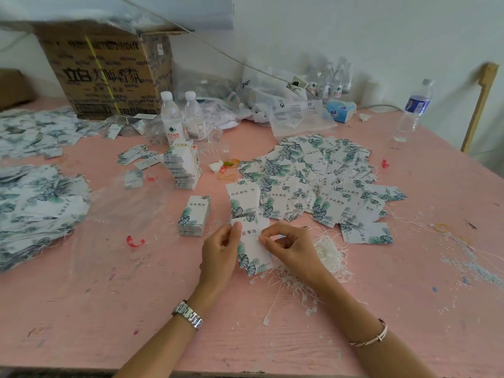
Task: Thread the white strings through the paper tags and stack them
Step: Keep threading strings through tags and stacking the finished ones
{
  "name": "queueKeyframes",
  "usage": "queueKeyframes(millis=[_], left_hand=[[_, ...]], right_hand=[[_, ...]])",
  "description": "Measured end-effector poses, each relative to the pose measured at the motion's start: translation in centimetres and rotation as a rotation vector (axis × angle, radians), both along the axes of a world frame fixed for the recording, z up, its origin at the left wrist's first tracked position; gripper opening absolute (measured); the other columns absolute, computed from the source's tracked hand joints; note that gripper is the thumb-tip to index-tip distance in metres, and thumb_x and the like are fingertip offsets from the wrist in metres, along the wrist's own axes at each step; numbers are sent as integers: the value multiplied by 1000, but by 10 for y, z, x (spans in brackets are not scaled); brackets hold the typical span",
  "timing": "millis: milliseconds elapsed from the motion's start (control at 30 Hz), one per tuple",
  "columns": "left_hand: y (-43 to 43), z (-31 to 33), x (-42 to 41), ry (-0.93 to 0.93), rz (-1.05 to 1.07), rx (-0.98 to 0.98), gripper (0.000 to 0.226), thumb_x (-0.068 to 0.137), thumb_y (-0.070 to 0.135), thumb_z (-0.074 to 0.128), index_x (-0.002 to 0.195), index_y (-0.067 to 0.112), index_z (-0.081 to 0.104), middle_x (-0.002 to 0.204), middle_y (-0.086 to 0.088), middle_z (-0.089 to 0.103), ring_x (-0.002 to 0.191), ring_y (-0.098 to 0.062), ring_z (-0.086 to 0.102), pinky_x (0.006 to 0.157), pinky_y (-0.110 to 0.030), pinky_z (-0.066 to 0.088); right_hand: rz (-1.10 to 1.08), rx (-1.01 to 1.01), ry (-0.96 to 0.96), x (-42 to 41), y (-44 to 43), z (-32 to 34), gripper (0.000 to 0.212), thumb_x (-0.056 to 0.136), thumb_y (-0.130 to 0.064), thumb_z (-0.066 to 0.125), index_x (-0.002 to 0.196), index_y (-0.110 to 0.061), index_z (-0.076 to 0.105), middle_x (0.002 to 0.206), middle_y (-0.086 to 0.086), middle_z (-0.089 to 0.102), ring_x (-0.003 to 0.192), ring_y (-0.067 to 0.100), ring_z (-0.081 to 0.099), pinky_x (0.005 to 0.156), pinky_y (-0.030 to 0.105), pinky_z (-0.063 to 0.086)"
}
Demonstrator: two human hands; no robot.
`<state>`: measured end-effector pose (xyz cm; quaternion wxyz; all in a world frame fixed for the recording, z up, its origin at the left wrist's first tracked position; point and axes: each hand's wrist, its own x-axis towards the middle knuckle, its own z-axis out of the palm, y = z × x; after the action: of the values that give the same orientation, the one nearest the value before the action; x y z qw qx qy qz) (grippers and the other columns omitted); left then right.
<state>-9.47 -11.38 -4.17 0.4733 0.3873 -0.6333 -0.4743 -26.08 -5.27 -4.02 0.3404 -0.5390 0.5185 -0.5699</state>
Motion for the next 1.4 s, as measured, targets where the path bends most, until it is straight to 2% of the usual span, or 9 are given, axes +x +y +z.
queueKeyframes(millis=[67, 167, 233, 333, 500, 633, 867, 1133, 1400], left_hand=[[0, -1, 1, -24, -2, -22, 50, 100, 41, 51, 71, 1, 44, 59, -6, 38, 56, -17, 34, 53, -39, 29], [1, -4, 1, -28, 20, -11, 44, 104, 36, 46, 79, -1, 47, 66, -6, 44, 61, -16, 40, 55, -44, 36], [2, -4, 0, -10, 38, 3, 38, 105, 34, 42, 81, 5, 47, 64, 10, 48, 60, -6, 44, 56, -32, 39], [5, -4, -3, 21, 33, 34, 31, 109, 28, 36, 86, 11, 48, 65, 18, 55, 57, 4, 48, 54, -13, 41], [11, -4, -14, -2, -26, 15, 27, 110, 25, 34, 95, 12, 52, 74, 13, 62, 64, 1, 54, 59, -18, 46], [14, -9, -18, -5, -72, 1, 30, 109, 26, 35, 102, 2, 51, 85, -16, 61, 71, -16, 57, 66, -40, 49], [16, -10, -14, 9, -161, 1, 25, 109, 30, 35, 112, 18, 57, 89, 8, 71, 73, -2, 66, 63, -16, 50], [17, -12, -16, 0, -233, -6, 30, 102, 41, 36, 107, 22, 57, 79, 12, 68, 64, -2, 60, 58, -19, 47], [18, -5, -14, -92, -90, -113, 41, 100, 51, 46, 93, 14, 62, 74, 4, 65, 62, -12, 60, 54, -34, 48]], right_hand=[[26, -1, -27, 2, -1, -1, 12, 91, -29, 73, 90, -18, 73, 55, 20, 47, 40, 11, 25, 43, 19, 22], [37, -12, -31, 7, -2, 1, 17, 92, -35, 72, 91, -18, 73, 70, 32, 52, 42, 19, 22, 42, 24, 19], [-9, -25, -123, 6, -2, 5, 19, 94, -32, 69, 93, -14, 72, 84, 14, 67, 43, 17, 22, 40, 24, 20], [-27, 25, -290, 1, -2, 9, 22, 98, -30, 62, 92, -10, 65, 57, -10, 49, 44, 8, 21, 40, 18, 23], [19, 90, -246, 5, -1, 14, 13, 100, -20, 59, 91, -10, 62, 52, -13, 39, 39, 3, 26, 37, 14, 24], [49, 115, -208, 5, -1, 15, 19, 98, -23, 60, 97, -5, 63, 57, -2, 34, 42, 6, 24, 39, 16, 24], [165, 119, -185, 9, 0, 15, 22, 95, -30, 61, 100, -10, 67, 57, -4, 35, 44, 6, 24, 42, 16, 25], [144, 114, -226, 5, -1, 14, 15, 101, -8, 54, 97, -15, 67, 57, -5, 32, 45, 5, 22, 42, 15, 23], [176, 141, -275, 6, -3, 16, 15, 87, -24, 60, 91, -10, 63, 62, 4, 40, 43, 5, 27, 40, 15, 24]])
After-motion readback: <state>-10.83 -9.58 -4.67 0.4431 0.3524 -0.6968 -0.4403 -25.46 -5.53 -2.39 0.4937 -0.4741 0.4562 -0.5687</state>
